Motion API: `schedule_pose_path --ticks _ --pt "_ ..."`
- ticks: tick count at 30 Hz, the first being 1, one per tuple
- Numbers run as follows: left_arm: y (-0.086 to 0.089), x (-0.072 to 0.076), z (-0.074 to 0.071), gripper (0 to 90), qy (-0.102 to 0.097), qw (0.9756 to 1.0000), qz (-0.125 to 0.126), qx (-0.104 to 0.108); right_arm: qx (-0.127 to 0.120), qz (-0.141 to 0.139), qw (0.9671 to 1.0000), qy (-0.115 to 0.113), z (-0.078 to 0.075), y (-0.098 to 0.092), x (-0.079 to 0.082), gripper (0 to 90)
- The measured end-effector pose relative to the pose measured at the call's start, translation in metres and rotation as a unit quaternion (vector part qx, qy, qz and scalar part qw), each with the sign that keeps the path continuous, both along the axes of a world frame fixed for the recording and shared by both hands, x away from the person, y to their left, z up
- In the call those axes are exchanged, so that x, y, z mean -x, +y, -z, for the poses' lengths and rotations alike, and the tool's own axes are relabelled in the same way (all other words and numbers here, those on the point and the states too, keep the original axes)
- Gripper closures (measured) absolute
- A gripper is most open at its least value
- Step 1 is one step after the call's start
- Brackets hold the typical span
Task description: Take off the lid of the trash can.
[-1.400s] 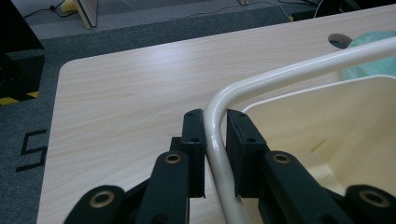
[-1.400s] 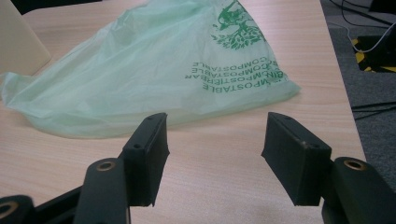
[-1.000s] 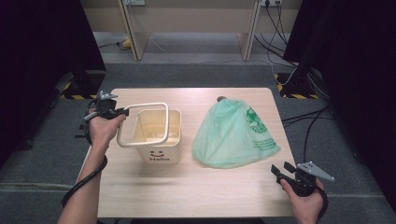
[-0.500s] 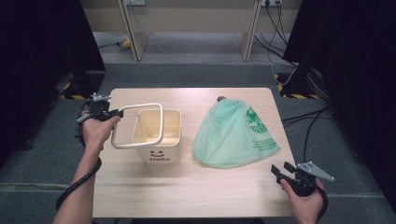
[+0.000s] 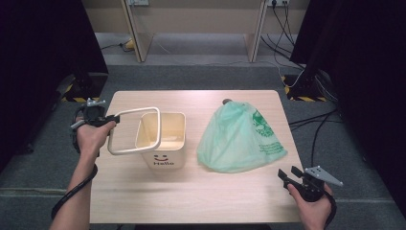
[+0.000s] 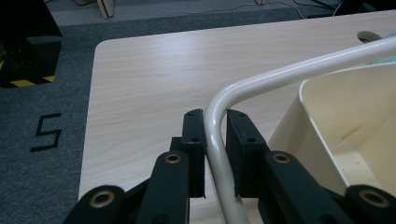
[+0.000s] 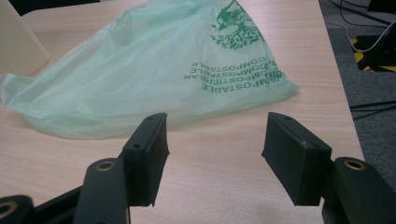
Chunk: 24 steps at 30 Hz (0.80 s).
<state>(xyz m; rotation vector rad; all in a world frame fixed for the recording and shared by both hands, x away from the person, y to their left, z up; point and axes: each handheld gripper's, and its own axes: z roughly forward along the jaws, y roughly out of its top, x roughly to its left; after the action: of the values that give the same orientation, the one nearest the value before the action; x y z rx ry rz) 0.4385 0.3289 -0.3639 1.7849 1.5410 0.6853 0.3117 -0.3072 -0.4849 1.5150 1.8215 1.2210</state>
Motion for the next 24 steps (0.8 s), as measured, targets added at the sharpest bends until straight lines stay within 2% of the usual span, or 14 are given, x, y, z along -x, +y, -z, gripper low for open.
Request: schedule_pose_path --ticks 24 --pt "0.022 0.01 0.003 77.1 0.002 0.9998 -0.018 0.002 0.001 0.001 1.0 0.001 0.0 0.0 0.0 39.8"
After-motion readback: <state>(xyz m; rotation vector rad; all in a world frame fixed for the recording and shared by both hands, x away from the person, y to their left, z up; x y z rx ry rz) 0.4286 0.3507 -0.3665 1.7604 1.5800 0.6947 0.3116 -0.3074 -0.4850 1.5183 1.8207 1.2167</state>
